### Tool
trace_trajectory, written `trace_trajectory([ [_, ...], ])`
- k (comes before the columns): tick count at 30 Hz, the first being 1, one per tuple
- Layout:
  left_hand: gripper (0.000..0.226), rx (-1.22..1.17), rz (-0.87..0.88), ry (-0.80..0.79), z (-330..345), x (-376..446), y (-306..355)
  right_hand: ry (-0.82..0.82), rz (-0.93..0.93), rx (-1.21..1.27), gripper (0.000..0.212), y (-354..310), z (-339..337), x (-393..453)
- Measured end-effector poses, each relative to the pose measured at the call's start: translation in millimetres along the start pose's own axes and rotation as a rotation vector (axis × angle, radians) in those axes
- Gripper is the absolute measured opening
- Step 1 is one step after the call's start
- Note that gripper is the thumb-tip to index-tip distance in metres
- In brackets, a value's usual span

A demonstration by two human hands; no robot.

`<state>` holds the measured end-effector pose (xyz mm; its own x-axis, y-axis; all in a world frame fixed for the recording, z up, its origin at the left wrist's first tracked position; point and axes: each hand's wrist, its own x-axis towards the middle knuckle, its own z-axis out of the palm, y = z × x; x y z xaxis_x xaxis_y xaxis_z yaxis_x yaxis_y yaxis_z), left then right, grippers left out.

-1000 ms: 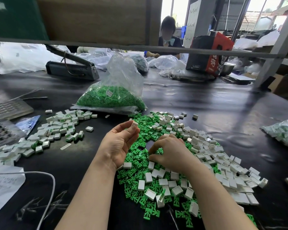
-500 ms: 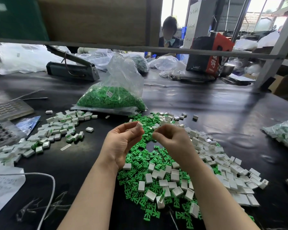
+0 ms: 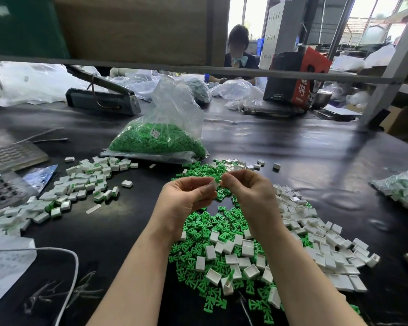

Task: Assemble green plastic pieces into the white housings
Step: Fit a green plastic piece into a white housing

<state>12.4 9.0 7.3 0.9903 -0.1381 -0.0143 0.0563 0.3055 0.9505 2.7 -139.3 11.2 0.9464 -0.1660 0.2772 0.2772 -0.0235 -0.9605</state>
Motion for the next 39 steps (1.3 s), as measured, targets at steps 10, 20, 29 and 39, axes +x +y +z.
trace_trajectory([
  [10,0.020,0.017,0.011,0.001,2.7,-2.3,1.0,0.018,-0.028,0.007,0.009,1.9,0.2,0.2],
  [20,0.026,-0.029,0.013,-0.012,0.9,-1.8,1.2,0.033,-0.033,0.040,0.008,2.2,0.2,0.7],
  [29,0.024,-0.017,0.032,0.017,-1.3,-1.1,0.1,-0.017,-0.042,0.001,0.010,1.0,0.5,0.3],
  [39,0.018,0.019,0.075,0.034,0.3,-2.1,0.2,-0.042,-0.046,-0.064,0.008,1.2,-3.7,0.7],
])
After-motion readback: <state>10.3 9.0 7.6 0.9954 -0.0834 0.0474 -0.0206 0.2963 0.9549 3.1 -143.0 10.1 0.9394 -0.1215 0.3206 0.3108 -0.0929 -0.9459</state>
